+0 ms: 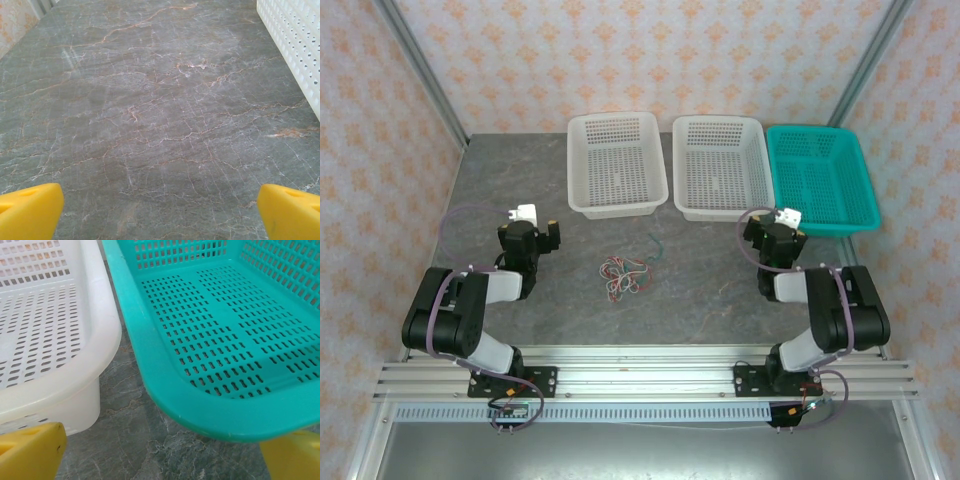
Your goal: Untangle the cables
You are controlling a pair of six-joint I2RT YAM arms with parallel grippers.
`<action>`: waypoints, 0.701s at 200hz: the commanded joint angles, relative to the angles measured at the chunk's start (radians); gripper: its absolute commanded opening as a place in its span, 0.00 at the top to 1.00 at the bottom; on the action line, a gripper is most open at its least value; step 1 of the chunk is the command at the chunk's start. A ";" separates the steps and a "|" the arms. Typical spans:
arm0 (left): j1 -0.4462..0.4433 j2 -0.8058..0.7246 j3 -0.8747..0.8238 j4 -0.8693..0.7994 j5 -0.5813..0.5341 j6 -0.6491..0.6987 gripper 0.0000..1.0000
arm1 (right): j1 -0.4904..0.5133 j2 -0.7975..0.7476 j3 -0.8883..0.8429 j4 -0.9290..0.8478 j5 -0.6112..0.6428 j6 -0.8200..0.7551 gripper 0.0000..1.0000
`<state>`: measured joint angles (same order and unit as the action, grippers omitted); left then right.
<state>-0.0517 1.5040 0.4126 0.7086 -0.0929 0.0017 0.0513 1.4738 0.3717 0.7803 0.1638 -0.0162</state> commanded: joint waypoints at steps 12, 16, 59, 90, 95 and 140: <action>0.001 -0.032 0.019 0.006 0.000 0.017 0.00 | -0.005 -0.334 0.011 -0.284 0.109 0.164 0.01; -0.001 -0.047 0.016 -0.002 -0.001 0.019 0.00 | -0.005 -0.383 0.008 -0.322 0.114 0.202 0.01; -0.041 -0.301 0.011 -0.224 -0.088 -0.035 0.00 | -0.002 -0.739 0.161 -0.843 -0.165 0.458 0.01; -0.087 -0.530 0.083 -0.499 -0.047 -0.179 0.00 | 0.066 -0.698 0.319 -1.051 -0.451 0.472 0.02; -0.097 -0.559 0.106 -0.556 -0.029 -0.205 0.00 | 0.089 -0.678 0.338 -1.067 -0.480 0.469 0.02; -0.226 -0.653 0.275 -0.981 0.184 -0.489 0.35 | 0.406 -0.469 0.438 -1.091 -0.561 0.476 0.02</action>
<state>-0.2119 0.8555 0.6220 0.0471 -0.0471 -0.2806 0.3260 0.9119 0.7715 -0.2207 -0.2886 0.4290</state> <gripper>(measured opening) 0.730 0.982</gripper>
